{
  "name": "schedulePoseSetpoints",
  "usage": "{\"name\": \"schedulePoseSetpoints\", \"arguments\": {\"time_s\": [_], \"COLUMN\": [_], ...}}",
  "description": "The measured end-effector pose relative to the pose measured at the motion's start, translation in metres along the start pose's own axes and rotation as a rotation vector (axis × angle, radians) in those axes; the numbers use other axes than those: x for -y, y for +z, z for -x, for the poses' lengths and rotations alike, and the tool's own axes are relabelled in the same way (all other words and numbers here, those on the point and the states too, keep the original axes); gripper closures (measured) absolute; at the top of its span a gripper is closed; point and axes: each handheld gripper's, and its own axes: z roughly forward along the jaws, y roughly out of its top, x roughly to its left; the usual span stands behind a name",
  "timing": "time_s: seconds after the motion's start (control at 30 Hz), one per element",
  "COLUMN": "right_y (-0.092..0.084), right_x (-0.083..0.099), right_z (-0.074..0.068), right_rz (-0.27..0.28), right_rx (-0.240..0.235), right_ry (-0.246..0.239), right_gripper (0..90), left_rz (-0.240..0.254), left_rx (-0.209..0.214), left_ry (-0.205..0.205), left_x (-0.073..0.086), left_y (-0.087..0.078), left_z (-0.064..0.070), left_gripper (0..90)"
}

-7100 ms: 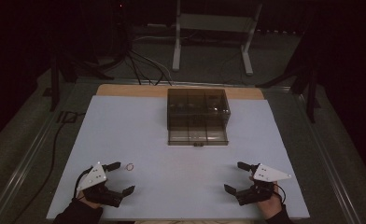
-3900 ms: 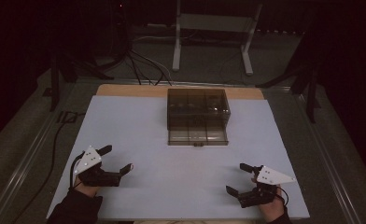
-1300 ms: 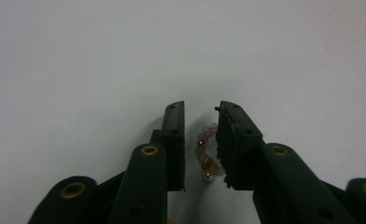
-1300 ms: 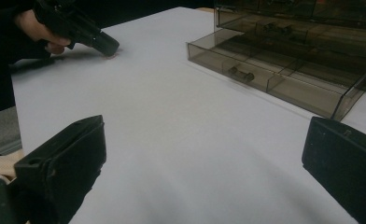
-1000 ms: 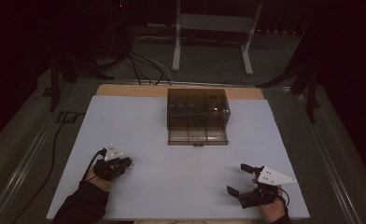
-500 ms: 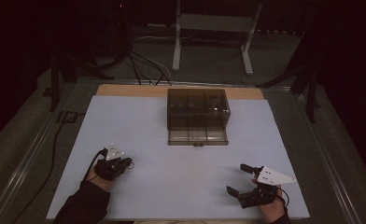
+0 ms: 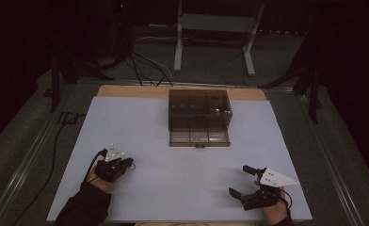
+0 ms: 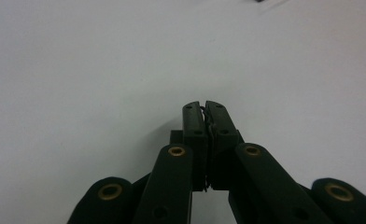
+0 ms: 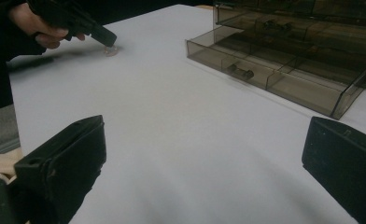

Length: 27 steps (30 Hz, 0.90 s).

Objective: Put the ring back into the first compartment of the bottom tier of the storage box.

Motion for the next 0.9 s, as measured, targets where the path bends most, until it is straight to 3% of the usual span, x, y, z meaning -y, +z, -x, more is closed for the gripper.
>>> {"name": "schedulePoseSetpoints", "arguments": {"time_s": [0.9], "right_y": [-0.001], "right_x": [0.0], "right_z": [0.0], "right_rz": [0.001], "right_rx": [0.005], "right_ry": [0.0], "right_gripper": [0.0], "left_rz": [0.038], "left_rx": [0.04], "left_ry": [0.069], "left_x": [-0.03], "left_y": [0.0], "left_z": [0.017], "left_gripper": [90.0]}}
